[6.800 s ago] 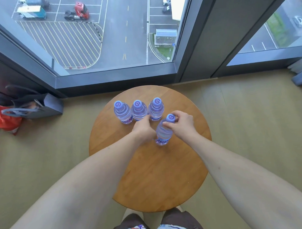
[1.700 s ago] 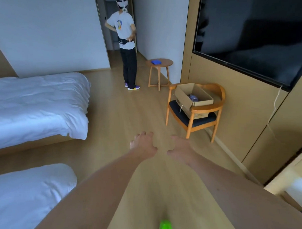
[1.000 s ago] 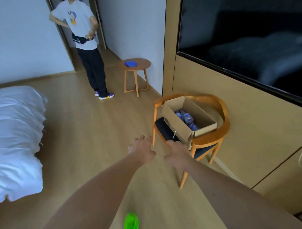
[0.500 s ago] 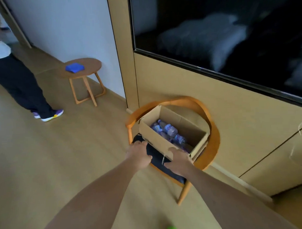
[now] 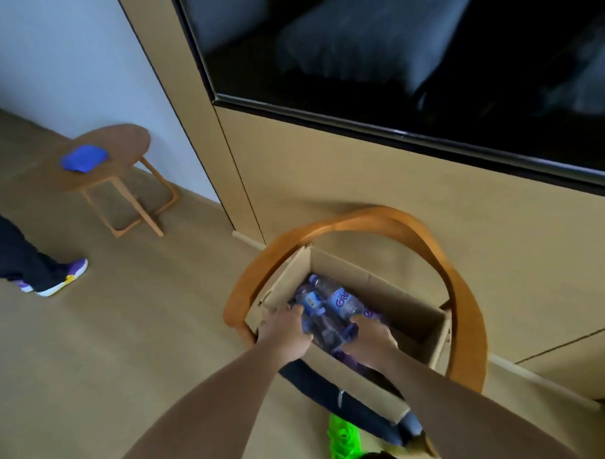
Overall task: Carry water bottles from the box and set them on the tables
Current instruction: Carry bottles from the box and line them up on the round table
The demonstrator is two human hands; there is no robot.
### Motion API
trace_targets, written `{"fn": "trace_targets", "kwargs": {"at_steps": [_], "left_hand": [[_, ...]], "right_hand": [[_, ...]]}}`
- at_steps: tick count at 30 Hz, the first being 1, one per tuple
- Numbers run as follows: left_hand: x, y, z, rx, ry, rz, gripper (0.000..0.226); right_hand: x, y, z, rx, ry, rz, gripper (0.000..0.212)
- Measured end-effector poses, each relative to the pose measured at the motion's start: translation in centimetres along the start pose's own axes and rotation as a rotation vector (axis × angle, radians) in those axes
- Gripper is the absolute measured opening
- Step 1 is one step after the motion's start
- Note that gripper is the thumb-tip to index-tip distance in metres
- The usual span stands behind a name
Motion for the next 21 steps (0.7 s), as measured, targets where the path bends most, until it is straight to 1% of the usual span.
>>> {"fn": "trace_targets", "kwargs": {"at_steps": [4, 9, 13, 16, 17, 20, 21], "left_hand": [[0.5, 0.7, -4.6, 0.026, -0.073, -0.037, 0.053], [3.8, 0.3, -9.6, 0.055, -0.199, -0.079, 0.061], [6.8, -0.4, -12.8, 0.102, -0.292, -0.141, 0.061], [8.7, -1.0, -15.1, 0.143, -0.332, -0.153, 0.058], [9.2, -1.1, -15.7, 0.160, -0.346, -0.164, 0.058], [10.4, -1.8, -17.8, 0.216, -0.382, -0.202, 0.057], [10.7, -2.1, -18.5, 0.226, -0.384, -0.210, 0.055]], "right_hand": [[0.2, 0.8, -3.5, 0.070, -0.055, -0.034, 0.064], [1.0, 2.1, -5.8, 0.191, -0.090, -0.124, 0.066], [2.5, 2.6, -7.4, 0.225, -0.121, -0.151, 0.058], [4.1, 3.3, -8.7, 0.305, -0.100, -0.222, 0.052], [4.7, 3.4, -9.3, 0.333, -0.093, -0.237, 0.054], [6.8, 3.1, -11.0, 0.394, -0.105, -0.267, 0.074], [7.4, 2.8, -11.6, 0.404, -0.111, -0.262, 0.077]]}}
Point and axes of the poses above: each hand's wrist, its own z-axis away from the middle knuckle, its own x-axis out of the palm, y = z × x, the point moved 8 cm from there along -z, towards the middle knuckle
